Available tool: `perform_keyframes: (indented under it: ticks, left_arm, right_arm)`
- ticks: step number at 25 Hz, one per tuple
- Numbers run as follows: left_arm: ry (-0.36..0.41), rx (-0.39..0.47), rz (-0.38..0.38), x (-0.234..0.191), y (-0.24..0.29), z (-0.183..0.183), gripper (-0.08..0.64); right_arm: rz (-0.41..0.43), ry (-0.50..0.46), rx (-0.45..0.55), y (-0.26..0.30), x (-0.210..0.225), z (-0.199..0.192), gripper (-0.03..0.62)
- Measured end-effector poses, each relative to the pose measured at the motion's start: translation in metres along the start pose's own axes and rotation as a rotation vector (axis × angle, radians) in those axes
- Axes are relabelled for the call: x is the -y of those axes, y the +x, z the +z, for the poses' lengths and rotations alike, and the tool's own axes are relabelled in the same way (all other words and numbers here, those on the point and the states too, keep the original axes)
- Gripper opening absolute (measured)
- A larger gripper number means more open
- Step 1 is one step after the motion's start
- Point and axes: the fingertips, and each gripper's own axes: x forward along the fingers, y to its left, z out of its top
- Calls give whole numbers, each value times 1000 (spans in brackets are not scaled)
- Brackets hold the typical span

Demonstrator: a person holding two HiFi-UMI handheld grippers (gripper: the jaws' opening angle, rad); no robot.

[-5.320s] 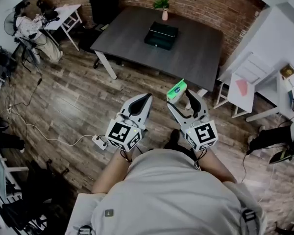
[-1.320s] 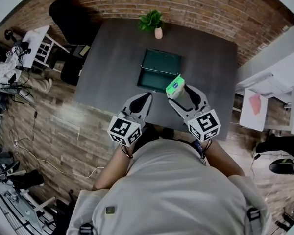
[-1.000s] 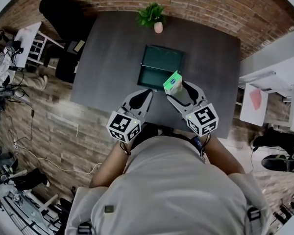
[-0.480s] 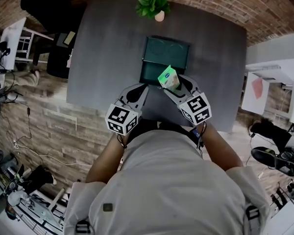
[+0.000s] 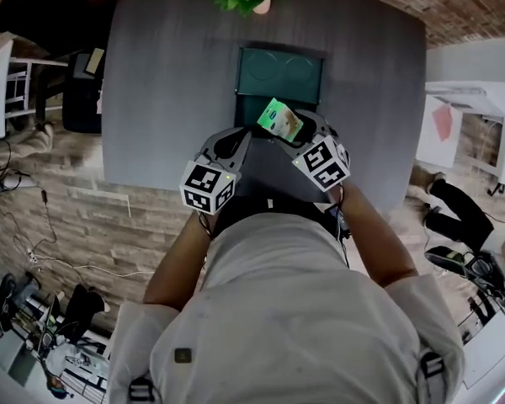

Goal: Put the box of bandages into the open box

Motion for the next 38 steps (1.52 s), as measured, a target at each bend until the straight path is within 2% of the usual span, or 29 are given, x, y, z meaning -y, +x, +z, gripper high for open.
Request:
perform_keyframes:
  ticks: [4, 11, 21, 30, 38]
  left_arm:
    - [-5, -36, -17, -11, 13, -10, 15]
    - [-36, -92, -37, -34, 34, -30, 17]
    - [-45, -134, -46, -43, 47, -49, 16]
    - [-61, -123, -34, -44, 45, -51, 15]
    - [-66, -115, -43, -35, 46, -50, 17]
  right_arm:
    - [9, -54, -84, 22, 5, -19, 307]
    - [47, -72, -177, 57, 8, -44, 307]
    - [54, -208, -315, 91, 8, -77, 305]
    - [36, -246, -351, 99, 13, -83, 305]
    - [26, -231, -316, 94, 12, -80, 305]
